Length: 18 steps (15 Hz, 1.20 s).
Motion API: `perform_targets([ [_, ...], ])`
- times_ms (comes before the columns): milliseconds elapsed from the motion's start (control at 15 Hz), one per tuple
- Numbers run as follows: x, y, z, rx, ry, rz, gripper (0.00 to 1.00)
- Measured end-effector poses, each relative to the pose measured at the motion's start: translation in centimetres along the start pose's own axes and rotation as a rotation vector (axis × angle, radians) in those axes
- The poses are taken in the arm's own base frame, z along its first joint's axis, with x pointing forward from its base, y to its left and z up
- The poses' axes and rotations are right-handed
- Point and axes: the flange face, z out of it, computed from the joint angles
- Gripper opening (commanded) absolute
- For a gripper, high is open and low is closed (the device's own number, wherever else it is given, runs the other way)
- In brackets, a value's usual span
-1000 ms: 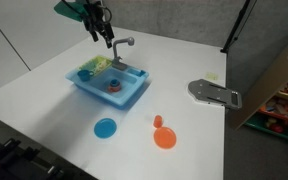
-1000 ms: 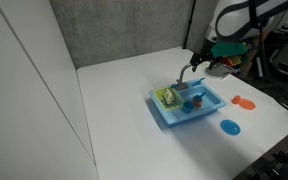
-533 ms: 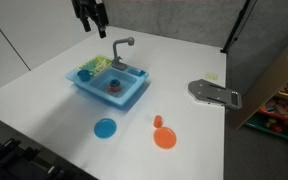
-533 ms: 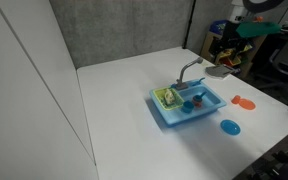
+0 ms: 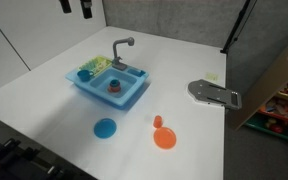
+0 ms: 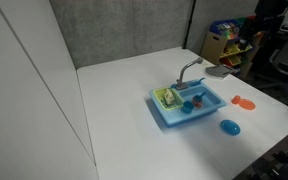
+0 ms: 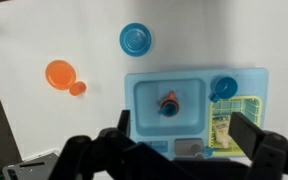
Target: Move the small bottle to the toy plate rack
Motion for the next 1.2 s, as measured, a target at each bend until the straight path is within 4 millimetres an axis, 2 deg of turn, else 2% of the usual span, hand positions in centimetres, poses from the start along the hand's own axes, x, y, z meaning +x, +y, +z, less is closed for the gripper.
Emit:
perform_targets([
  [333,-3.5,2.4,-4.1,-0.014,-0.042,0.002,1.0],
  [533,-4.8,3.0,-5.5,-0.012,-0.044,0.009,1.0],
  [1200,-5.3,3.1,-6.0,-0.013,-0.05,0.008,1.0],
])
